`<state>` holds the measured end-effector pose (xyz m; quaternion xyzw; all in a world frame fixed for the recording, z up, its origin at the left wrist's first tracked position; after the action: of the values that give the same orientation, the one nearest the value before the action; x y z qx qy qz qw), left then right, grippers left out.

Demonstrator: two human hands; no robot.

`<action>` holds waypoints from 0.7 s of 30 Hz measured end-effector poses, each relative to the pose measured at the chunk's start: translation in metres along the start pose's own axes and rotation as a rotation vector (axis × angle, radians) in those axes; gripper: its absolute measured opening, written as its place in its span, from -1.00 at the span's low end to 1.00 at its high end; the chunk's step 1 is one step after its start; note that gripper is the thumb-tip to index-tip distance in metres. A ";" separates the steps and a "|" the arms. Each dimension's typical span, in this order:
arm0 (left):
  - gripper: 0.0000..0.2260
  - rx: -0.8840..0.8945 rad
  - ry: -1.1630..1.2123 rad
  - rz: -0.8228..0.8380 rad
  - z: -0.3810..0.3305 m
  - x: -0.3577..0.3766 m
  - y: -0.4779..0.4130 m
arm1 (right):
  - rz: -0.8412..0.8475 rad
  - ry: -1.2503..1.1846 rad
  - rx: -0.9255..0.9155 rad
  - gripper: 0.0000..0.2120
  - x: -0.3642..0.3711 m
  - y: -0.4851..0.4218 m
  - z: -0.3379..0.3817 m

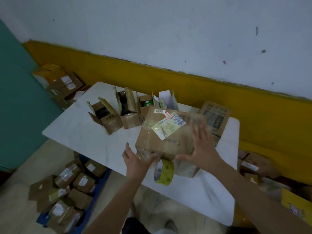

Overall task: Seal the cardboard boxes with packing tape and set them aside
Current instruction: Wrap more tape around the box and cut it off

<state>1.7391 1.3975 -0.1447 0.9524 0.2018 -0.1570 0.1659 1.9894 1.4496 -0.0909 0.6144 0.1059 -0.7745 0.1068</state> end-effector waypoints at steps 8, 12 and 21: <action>-0.04 0.081 0.191 0.063 -0.024 0.018 -0.020 | 0.089 -0.105 0.211 -0.16 0.021 0.008 -0.016; -0.03 0.222 -0.093 -0.106 -0.070 0.019 -0.012 | 0.099 -0.189 0.268 -0.34 -0.024 0.002 -0.032; -0.08 0.055 -0.465 0.111 -0.081 0.062 -0.021 | 0.135 -0.064 0.495 -0.49 -0.004 -0.017 -0.070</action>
<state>1.8032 1.4668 -0.1000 0.9044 0.1011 -0.3683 0.1900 2.0500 1.4867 -0.1020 0.6028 -0.1316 -0.7869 0.0081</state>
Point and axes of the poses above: each hand's wrist, its own y-axis away from the middle knuckle, its own x-axis out of the palm, z = x × y, the point moved 5 cm from there along -y, towards the middle knuckle, and after that the axes turned 11 degrees about y, right-handed, at the moved point
